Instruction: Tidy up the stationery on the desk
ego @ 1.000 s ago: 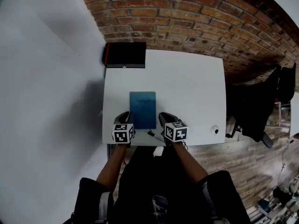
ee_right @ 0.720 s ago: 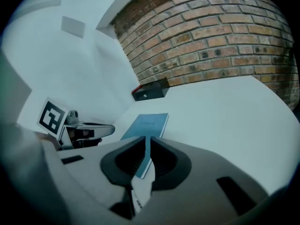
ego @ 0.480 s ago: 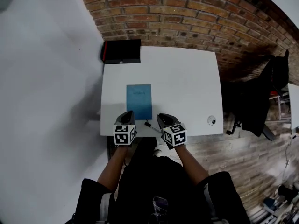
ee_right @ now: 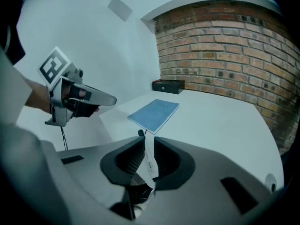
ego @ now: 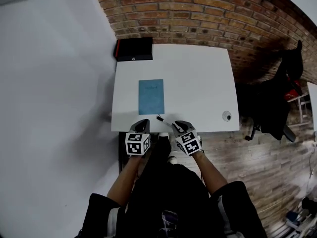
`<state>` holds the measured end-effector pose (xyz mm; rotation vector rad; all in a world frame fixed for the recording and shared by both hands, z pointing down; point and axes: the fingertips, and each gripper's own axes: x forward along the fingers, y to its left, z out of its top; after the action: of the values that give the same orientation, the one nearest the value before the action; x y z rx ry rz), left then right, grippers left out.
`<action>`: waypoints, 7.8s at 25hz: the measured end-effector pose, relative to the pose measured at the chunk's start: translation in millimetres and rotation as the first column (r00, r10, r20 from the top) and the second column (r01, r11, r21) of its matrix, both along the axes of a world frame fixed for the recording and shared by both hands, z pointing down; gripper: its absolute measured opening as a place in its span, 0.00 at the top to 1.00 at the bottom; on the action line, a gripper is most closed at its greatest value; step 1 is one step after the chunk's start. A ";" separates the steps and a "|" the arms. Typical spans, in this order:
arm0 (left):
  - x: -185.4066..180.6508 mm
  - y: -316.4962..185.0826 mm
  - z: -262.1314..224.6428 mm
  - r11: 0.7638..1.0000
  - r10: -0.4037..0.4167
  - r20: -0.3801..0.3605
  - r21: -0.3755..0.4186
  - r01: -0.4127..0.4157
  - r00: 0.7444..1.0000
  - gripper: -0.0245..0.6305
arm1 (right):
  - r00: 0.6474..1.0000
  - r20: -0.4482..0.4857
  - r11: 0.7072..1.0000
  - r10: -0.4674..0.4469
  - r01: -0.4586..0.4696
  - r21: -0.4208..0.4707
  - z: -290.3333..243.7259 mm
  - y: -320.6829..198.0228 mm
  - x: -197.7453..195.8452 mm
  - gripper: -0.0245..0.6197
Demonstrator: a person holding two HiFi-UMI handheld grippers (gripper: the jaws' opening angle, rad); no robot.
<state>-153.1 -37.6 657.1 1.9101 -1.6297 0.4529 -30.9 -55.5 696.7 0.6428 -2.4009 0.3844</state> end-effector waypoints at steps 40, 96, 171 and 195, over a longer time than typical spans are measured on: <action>-14.0 80.1 25.9 0.992 -0.119 -0.030 -0.055 0.118 0.992 0.94 | 0.913 -0.327 0.965 -0.246 0.264 0.011 66.3 17.5 7.2 0.84; -27.0 -98.1 4.5 0.956 0.289 -0.039 -0.033 -0.290 0.957 0.94 | 0.905 -0.129 0.883 0.406 -0.424 -0.200 23.7 -85.4 -22.4 0.84; -56.8 -119.1 38.2 0.947 0.302 -0.071 -0.098 -0.307 0.951 0.94 | 0.881 -0.040 0.756 0.472 -0.427 -0.496 48.6 -112.1 -55.8 0.79; -73.5 -95.1 39.2 0.963 0.241 -0.061 -0.110 -0.246 0.969 0.94 | 0.859 -0.164 0.771 0.485 -0.509 -0.383 69.7 -122.2 -54.8 0.82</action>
<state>-226.6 -132.7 696.3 2.0247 -1.3134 0.5851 -85.7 -177.7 766.3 1.0669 -1.9649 1.0555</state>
